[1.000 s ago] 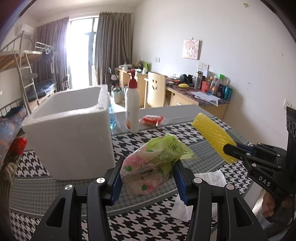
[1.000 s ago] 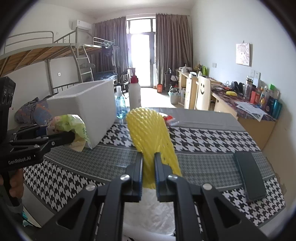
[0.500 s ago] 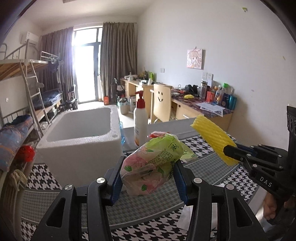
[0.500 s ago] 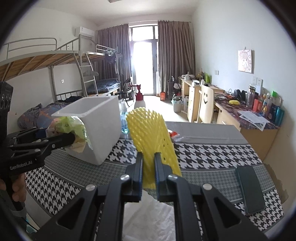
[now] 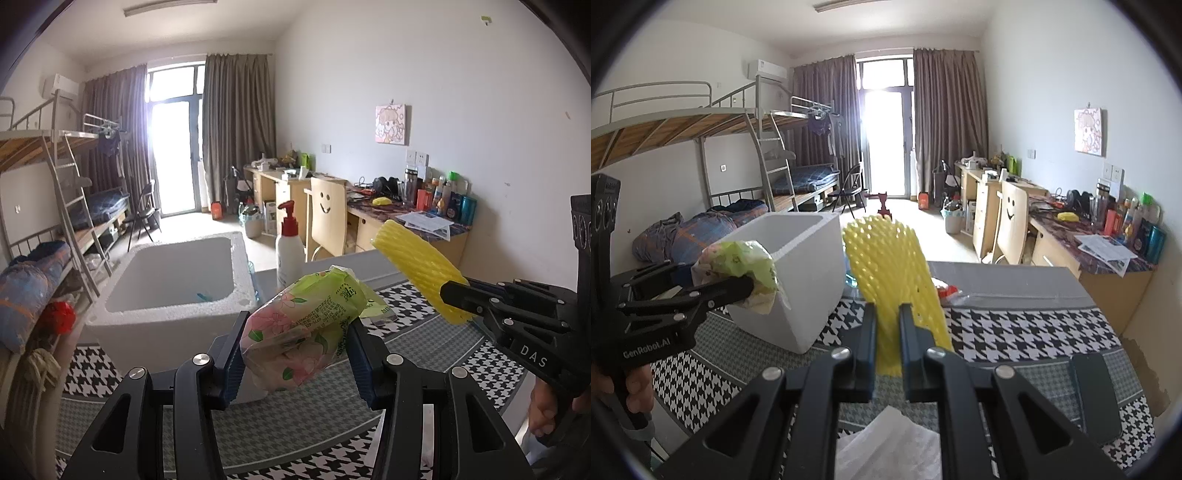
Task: Organize soft objects
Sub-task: 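Carry the packet and sponge with both tools over the white foam box, then open the left tool over the foam box to drop the packet inside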
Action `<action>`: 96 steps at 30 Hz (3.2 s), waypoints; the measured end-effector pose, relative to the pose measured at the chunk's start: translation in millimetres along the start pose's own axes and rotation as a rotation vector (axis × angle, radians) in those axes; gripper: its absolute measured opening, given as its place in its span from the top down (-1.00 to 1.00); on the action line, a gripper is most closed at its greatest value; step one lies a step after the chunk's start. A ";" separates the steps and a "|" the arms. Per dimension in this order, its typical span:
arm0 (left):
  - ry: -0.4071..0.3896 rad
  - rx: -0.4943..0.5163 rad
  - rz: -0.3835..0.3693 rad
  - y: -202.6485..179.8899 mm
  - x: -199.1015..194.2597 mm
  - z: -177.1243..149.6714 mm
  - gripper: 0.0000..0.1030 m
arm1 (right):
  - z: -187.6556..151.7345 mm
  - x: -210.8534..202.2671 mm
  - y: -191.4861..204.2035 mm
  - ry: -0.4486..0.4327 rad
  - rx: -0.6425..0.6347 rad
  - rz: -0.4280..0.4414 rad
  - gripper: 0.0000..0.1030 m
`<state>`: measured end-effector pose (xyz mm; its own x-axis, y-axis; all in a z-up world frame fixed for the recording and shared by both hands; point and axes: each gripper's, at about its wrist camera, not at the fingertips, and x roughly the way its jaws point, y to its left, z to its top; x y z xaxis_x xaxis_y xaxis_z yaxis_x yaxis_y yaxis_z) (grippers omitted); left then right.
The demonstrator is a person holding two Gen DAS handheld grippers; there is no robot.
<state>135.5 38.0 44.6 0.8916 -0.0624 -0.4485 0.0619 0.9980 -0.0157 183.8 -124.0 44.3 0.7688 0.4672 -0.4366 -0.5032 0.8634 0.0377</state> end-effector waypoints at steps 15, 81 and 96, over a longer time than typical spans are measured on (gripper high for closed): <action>-0.066 -0.023 0.044 12.9 1.5 21.8 0.01 | 17.9 9.0 8.2 -0.028 0.002 0.019 0.73; 0.015 -0.155 0.253 96.0 68.1 60.3 0.01 | 85.4 91.6 66.4 0.028 -0.075 0.113 0.73; 0.061 -0.200 0.292 118.9 74.1 54.1 -0.88 | 86.9 108.8 69.4 0.065 -0.095 0.115 0.73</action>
<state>233.2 151.2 57.8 0.8300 0.2203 -0.5124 -0.2856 0.9570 -0.0511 266.8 3.3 77.5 0.6786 0.5456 -0.4917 -0.6236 0.7817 0.0066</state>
